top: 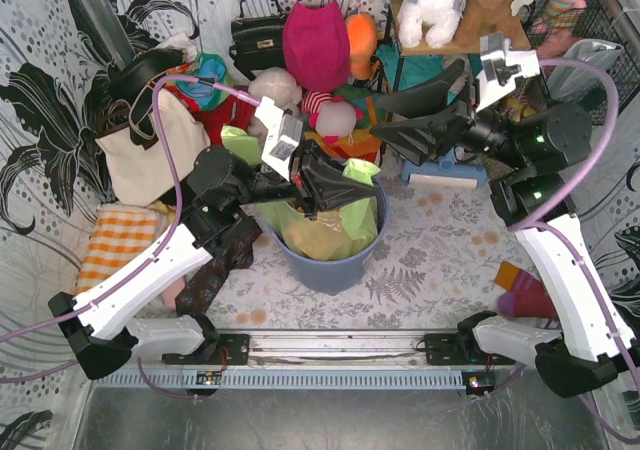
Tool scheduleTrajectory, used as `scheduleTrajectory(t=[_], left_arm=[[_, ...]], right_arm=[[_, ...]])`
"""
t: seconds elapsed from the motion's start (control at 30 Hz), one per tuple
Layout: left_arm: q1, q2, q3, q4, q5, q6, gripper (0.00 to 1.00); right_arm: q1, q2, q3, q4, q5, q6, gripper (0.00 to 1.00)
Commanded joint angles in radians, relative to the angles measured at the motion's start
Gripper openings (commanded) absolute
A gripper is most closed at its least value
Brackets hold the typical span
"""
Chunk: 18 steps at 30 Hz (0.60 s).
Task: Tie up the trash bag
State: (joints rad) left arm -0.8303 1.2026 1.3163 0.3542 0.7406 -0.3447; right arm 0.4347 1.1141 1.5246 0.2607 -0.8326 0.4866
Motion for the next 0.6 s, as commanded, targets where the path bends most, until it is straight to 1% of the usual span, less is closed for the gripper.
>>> scheduleTrajectory(t=[0.0,0.1,0.2,0.37,0.47,0.57], left_arm=[[-0.023,-0.038,-0.031,0.044,0.008,0.040,0.04],[-0.032,-0.056,-0.048,0.026,0.020,0.059,0.04],[-0.036,-0.076,-0.084,0.050,0.039,0.060,0.04],[-0.047,-0.128,-0.160,0.073,0.040,0.087,0.04],[-0.047,-0.141,-0.178,0.071,0.057,0.093,0.04],[-0.049,-0.146,-0.189,0.076,0.060,0.093,0.04]], right_arm=[[0.019,0.048,0.048,0.078,0.003,0.067,0.58],[0.070,0.094,0.090,0.039,0.007,0.041,0.59],[0.144,0.146,0.148,-0.043,0.037,-0.037,0.60],[0.233,0.247,0.240,-0.147,0.069,-0.107,0.62],[0.278,0.318,0.313,-0.200,0.062,-0.131,0.67],[0.289,0.399,0.391,-0.247,0.037,-0.114,0.71]])
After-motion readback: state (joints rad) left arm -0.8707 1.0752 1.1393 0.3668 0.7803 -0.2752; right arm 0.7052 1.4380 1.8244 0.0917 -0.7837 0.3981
